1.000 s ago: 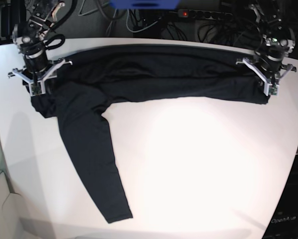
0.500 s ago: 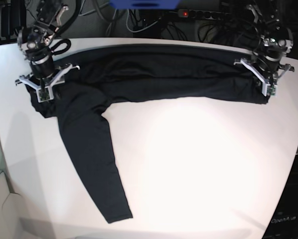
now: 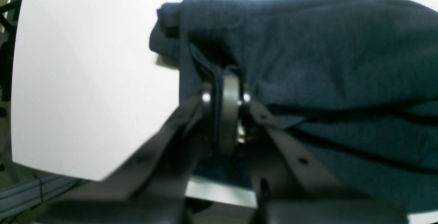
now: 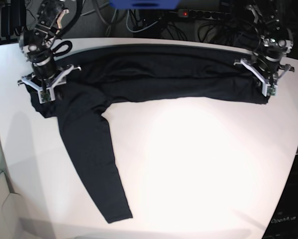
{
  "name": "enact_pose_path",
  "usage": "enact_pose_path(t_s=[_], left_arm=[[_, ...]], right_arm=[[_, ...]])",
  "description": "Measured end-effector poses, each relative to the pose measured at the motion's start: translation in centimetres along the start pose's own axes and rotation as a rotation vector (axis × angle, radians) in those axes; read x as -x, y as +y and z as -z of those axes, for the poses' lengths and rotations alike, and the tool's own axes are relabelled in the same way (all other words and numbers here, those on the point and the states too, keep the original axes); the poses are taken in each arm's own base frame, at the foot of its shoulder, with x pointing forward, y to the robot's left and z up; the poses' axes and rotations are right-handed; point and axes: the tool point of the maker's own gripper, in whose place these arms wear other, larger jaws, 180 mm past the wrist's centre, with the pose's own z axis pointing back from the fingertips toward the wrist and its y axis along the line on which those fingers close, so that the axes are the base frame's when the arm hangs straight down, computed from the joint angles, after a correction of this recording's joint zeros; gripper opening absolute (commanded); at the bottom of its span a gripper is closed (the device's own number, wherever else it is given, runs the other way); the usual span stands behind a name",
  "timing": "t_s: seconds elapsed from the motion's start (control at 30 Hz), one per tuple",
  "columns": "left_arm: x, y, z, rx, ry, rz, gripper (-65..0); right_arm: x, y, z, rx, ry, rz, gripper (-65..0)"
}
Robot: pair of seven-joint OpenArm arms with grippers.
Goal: Fold the T-shirt properly
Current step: 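Drag the band ends with both grippers toward the robot's base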
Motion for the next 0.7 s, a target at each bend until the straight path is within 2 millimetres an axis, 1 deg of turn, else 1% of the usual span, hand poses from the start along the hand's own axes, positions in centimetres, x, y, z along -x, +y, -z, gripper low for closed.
enact_pose_path(t_s=[0.1,0.17,0.27,0.33,0.4,0.6,0.7], left_arm=[[-0.1,0.0,0.0,0.000,-0.002,0.001,-65.0],[-0.1,0.0,0.0,0.000,-0.001,0.000,-65.0],[-0.1,0.0,0.0,0.001,-0.003,-0.001,-65.0],[-0.1,0.0,0.0,0.000,-0.002,0.000,-65.0],[-0.1,0.0,0.0,0.000,-0.003,0.000,-65.0],[-0.7,0.1,0.2,-0.004,-0.016,0.001,-65.0],[-0.7,0.1,0.2,-0.003,-0.014,0.000,-65.0]], right_arm=[[0.1,-1.8,0.0,0.050,0.000,0.021,-43.5],[0.7,-2.2,0.3,0.056,0.013,0.038,-42.5],[2.0,-1.9,0.6,0.050,0.044,0.067,-37.2],[2.4,-2.2,0.3,0.059,0.055,0.069,-33.0],[2.4,-2.3,0.2,0.061,0.054,0.067,-31.4],[2.1,-2.2,0.2,0.060,0.047,0.064,-31.3],[1.1,-2.6,-0.1,0.075,0.025,0.048,-31.3]])
